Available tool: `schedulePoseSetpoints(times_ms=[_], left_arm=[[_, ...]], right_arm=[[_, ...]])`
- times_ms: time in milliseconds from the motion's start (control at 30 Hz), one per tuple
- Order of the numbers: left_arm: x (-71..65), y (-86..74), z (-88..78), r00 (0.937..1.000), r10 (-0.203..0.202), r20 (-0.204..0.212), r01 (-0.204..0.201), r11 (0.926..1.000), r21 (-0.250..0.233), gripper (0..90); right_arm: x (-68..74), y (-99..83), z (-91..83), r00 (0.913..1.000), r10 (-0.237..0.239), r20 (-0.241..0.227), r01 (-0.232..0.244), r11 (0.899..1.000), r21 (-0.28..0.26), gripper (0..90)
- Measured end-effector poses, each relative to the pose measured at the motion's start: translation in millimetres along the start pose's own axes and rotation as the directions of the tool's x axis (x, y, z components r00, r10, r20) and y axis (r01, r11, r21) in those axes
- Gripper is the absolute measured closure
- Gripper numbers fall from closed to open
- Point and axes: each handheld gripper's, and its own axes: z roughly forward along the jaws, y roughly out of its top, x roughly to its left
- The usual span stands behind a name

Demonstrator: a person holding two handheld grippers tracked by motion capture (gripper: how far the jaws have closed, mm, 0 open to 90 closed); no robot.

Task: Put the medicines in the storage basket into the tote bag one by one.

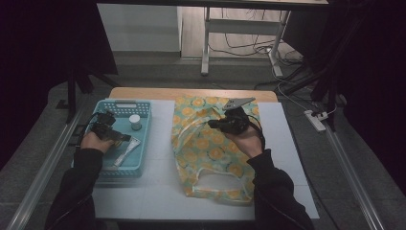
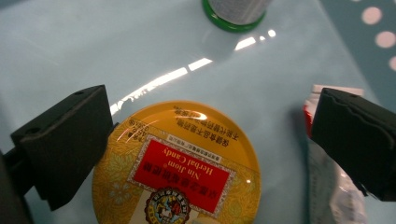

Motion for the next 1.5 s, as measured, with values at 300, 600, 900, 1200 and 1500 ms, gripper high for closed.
schedulePoseSetpoints(times_ms=[300,600,900,1200,1500], left_arm=[[-3.5,-0.1,-3.3,0.9996,-0.002,-0.03,0.004,0.9972,0.075,2.5],[-5.3,-3.6,-3.8,0.9951,0.022,-0.096,-0.008,0.9891,0.147,13.2],[-6.3,-4.1,-5.4,0.9942,0.009,-0.107,0.007,0.9889,0.148,20.3],[-9.2,-3.2,-19.5,0.9971,-0.004,-0.076,0.007,0.9987,0.049,20.6],[-17.4,-4.5,-35.3,0.9991,0.033,-0.027,-0.034,0.9988,-0.034,20.6]], right_arm=[[1.7,0.8,-0.2,1.0,-0.006,0.0,0.006,1.0,-0.005,90.0],[1.3,0.3,0.6,1.0,-0.008,-0.002,0.008,1.0,-0.001,90.0],[-0.3,-0.4,0.5,1.0,-0.007,-0.003,0.007,1.0,-0.001,90.0],[-1.2,-0.8,0.4,1.0,-0.002,-0.001,0.002,1.0,-0.007,90.0],[-4.0,-1.0,-2.5,1.0,0.002,0.006,-0.002,1.0,-0.014,90.0]])
